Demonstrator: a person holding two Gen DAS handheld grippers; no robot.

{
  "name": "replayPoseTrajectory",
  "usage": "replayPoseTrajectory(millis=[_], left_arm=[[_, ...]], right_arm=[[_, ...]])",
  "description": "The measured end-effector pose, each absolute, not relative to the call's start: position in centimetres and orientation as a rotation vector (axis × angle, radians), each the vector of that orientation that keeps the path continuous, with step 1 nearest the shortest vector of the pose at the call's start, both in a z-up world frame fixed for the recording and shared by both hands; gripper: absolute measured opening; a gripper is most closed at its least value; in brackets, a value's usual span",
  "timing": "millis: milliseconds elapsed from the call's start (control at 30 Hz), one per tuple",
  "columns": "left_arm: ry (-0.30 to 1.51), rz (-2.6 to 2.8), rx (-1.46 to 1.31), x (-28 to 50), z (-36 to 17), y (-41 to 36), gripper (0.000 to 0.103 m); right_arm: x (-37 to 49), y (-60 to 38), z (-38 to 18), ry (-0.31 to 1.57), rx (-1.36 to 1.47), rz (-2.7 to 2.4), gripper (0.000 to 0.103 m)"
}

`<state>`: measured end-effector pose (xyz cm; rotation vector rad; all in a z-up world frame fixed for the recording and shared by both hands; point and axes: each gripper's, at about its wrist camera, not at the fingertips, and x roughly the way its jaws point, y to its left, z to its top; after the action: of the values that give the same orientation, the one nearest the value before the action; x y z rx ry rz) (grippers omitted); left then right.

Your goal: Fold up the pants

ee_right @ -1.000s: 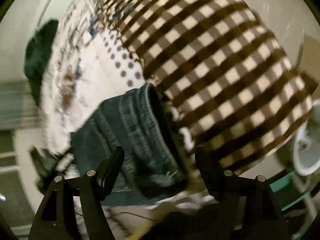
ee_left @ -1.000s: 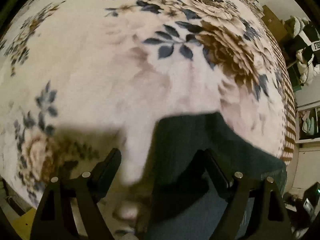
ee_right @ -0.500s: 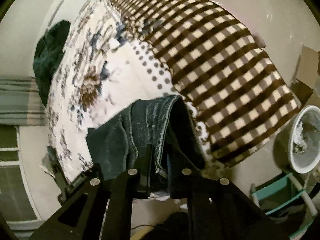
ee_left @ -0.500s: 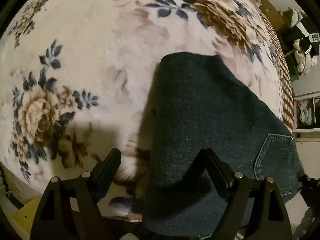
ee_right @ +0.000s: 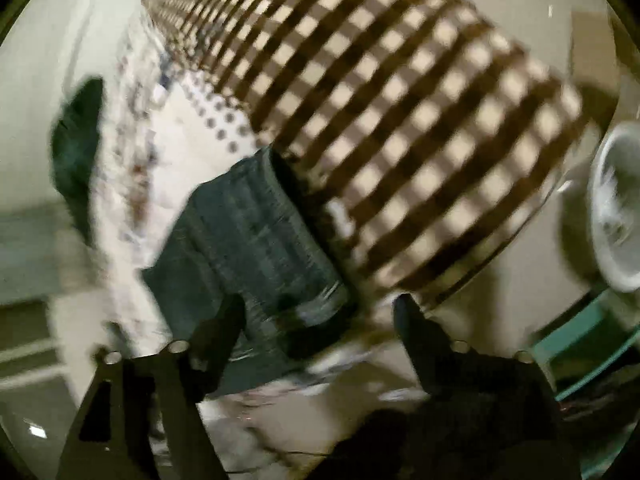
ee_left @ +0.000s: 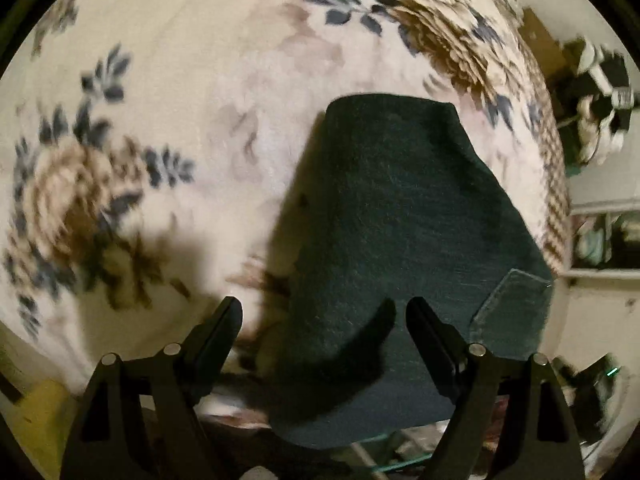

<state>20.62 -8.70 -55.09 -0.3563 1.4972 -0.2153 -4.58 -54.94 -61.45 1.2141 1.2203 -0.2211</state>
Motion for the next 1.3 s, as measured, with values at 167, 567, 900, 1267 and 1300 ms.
replayPoseTrajectory(millis=[167, 567, 900, 1267, 1300], left_arm=[[1.523, -0.211, -0.469, 19.7, -57.7, -8.3, 0.084], [1.497, -0.251, -0.424, 19.7, -58.0, -8.9, 0.085], [1.423, -0.285, -0.516, 19.9, -58.7, -8.8, 0.085], [1.402, -0.332, -0.554, 20.7, -59.0, -9.4, 0.085], [1.402, -0.339, -0.557, 20.7, -59.0, -9.3, 0.085]], right_arm=[[-5.2, -52.1, -65.8, 1.193, 1.413, -0.142, 0.085], [-4.3, -50.6, -65.2, 1.057, 1.305, -0.193, 0.039], [-3.4, -50.5, -67.9, 1.063, 1.395, -0.043, 0.089], [-4.7, -48.5, -68.7, 1.029, 1.503, 0.036, 0.093], [-4.8, -48.5, -68.7, 1.009, 1.529, 0.045, 0.093]])
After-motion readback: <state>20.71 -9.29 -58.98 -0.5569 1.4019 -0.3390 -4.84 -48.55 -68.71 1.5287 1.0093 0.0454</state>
